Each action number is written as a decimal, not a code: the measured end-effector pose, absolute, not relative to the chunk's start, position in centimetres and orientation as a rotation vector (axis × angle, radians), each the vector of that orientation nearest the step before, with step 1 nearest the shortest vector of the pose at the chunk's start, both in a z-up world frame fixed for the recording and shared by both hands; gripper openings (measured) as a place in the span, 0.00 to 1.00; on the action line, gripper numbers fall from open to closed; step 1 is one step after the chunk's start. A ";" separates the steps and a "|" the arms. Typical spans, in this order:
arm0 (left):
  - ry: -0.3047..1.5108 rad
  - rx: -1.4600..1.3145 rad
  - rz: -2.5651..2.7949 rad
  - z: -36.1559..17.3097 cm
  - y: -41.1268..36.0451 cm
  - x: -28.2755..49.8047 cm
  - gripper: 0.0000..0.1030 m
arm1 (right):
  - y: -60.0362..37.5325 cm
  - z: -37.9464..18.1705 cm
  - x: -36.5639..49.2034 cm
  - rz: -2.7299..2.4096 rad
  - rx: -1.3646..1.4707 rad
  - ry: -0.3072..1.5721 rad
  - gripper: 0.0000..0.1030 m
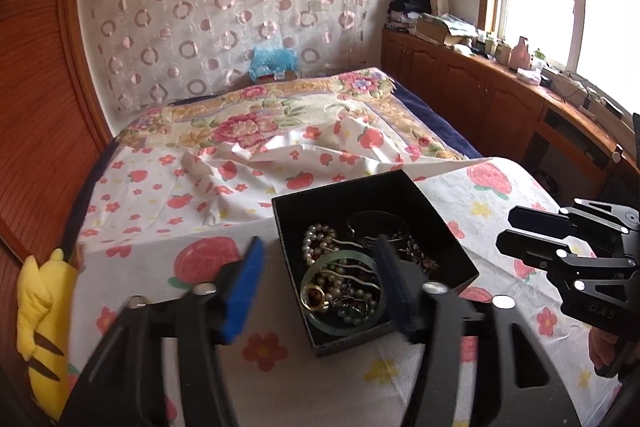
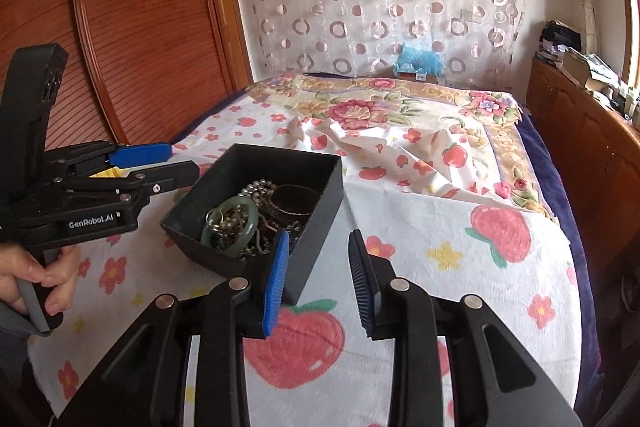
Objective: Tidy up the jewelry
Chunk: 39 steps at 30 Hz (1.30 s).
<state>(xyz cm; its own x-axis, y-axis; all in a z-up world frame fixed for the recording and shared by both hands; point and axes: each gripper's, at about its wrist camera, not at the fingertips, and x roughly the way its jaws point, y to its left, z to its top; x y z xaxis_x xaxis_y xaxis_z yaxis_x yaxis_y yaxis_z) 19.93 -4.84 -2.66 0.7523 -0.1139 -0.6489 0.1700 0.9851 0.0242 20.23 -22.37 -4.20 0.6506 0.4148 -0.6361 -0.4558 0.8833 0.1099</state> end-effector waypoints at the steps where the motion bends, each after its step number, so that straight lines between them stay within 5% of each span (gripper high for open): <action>1: 0.695 0.084 -0.148 -2.5 -4.7 19.6 0.69 | -22.4 -4.1 19.9 0.494 -0.058 0.701 0.33; 7: 0.664 0.079 -0.113 -1.9 -3.8 17.1 0.88 | -22.5 -4.2 17.7 0.489 -0.040 0.700 0.42; 10: 0.661 0.069 -0.102 -2.0 -3.3 15.7 0.93 | -22.5 -4.2 16.6 0.482 -0.031 0.692 0.58; 20: 0.644 0.014 -0.049 -2.3 -2.4 11.4 0.93 | -22.8 -3.9 12.3 0.412 -0.021 0.621 0.97; 39: 0.591 0.012 -0.021 -0.1 -2.8 5.8 0.93 | -24.8 -1.5 8.0 0.295 0.028 0.504 0.98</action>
<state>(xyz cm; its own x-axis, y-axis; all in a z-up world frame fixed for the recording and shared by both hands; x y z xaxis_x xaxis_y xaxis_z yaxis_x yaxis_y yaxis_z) 5.81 -2.82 -0.10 0.8302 -0.0168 -0.5573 0.0236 0.9997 0.0051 7.99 -24.83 -1.52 0.8342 0.2855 -0.4719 -0.2716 0.9573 0.0991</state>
